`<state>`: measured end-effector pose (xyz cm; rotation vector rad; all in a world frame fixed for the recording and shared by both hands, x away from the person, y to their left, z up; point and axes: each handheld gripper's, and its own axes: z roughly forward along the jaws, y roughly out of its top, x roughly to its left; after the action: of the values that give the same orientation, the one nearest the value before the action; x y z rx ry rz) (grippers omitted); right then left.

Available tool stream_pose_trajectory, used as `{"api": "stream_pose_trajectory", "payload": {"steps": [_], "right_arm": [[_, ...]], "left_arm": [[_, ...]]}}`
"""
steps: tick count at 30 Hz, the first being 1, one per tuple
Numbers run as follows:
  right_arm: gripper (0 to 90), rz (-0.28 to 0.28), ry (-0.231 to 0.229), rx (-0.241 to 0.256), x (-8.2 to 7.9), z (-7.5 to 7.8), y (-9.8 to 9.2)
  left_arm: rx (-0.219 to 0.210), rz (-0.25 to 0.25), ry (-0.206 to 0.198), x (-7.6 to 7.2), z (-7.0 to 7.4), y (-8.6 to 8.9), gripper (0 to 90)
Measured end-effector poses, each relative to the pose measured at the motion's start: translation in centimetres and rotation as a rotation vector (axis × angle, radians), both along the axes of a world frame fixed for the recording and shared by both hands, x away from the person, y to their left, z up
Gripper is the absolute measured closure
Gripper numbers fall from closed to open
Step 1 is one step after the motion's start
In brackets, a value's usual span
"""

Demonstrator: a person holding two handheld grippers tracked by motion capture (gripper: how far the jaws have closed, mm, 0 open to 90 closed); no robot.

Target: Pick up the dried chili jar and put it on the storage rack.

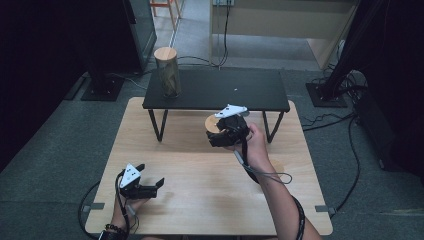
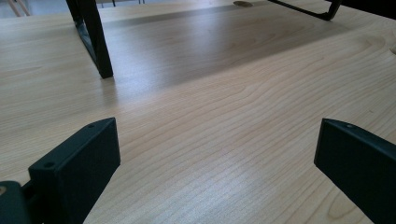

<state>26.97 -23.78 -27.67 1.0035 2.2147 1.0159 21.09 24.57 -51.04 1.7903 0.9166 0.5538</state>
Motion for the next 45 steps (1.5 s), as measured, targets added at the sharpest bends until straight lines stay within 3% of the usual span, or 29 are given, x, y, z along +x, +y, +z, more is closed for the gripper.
{"api": "stream_pose_trajectory", "payload": {"steps": [18,33,45], "right_arm": [[25.6,-0.026,0.001,0.011,1.5,2.6,-0.6],[25.6,-0.059,0.008,0.013,4.2,4.8,-0.9],[25.6,-0.097,0.022,0.012,6.4,5.3,-1.2]], "left_arm": [[0.002,-0.003,0.000,0.0,0.0,0.0,0.3],[0.000,-0.005,0.002,0.1,0.0,0.0,0.3],[0.004,-0.008,-0.002,0.0,0.0,0.0,0.3]]}}
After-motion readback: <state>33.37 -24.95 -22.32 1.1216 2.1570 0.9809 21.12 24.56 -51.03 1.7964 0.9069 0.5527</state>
